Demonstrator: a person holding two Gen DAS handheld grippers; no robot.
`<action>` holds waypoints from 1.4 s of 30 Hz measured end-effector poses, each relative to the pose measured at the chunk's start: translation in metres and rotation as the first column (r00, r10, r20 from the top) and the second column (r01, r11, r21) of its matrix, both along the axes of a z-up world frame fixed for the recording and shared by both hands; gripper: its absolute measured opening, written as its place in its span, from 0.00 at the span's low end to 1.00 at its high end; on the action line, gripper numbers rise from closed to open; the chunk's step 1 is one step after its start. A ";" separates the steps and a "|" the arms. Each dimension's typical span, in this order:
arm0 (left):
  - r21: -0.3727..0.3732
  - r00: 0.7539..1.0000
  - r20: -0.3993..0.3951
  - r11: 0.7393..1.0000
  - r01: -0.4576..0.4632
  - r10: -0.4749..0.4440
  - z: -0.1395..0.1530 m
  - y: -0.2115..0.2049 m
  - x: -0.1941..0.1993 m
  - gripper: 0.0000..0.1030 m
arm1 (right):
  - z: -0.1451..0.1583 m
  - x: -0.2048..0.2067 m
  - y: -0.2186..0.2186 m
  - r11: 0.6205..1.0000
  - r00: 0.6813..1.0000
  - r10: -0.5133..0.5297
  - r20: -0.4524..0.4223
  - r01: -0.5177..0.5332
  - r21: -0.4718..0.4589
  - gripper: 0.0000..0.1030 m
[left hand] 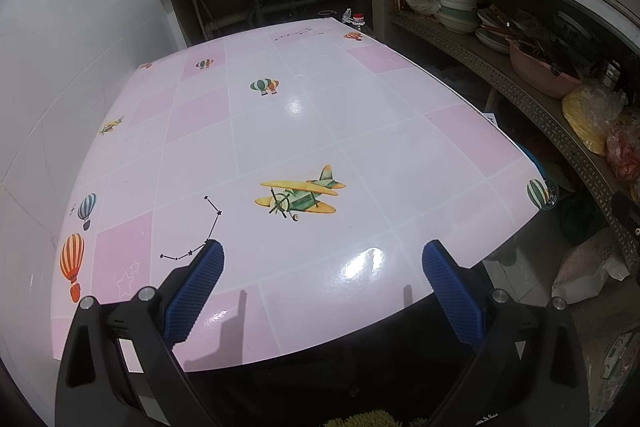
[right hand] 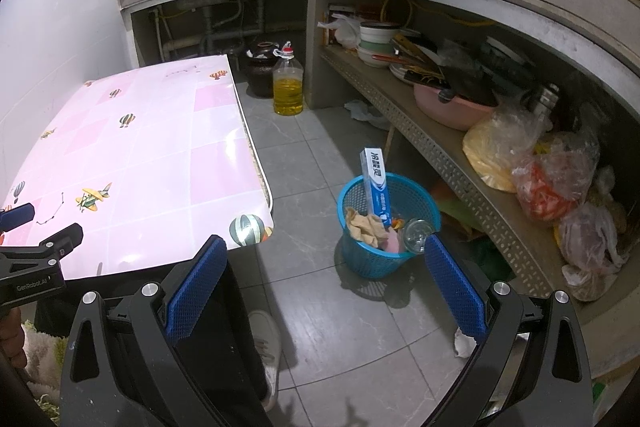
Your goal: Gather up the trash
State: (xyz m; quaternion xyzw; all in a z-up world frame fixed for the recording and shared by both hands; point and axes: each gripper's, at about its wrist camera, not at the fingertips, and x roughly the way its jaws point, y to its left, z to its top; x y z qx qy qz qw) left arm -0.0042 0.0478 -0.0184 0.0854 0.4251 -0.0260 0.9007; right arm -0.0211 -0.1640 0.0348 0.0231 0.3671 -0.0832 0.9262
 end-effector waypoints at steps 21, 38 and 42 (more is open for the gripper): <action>-0.005 1.000 -0.011 1.000 -0.007 0.006 -0.003 0.004 0.000 0.95 | 0.000 0.001 0.004 1.000 1.000 0.004 0.000 -0.004 0.000 0.92; -0.007 1.000 -0.019 1.000 -0.012 0.012 -0.004 0.003 0.000 0.95 | -0.001 0.001 0.004 1.000 1.000 0.003 0.001 -0.003 0.000 0.92; -0.006 1.000 -0.020 1.000 -0.011 0.011 -0.005 0.003 0.000 0.95 | -0.001 0.001 0.004 1.000 1.000 0.003 0.001 -0.003 0.000 0.92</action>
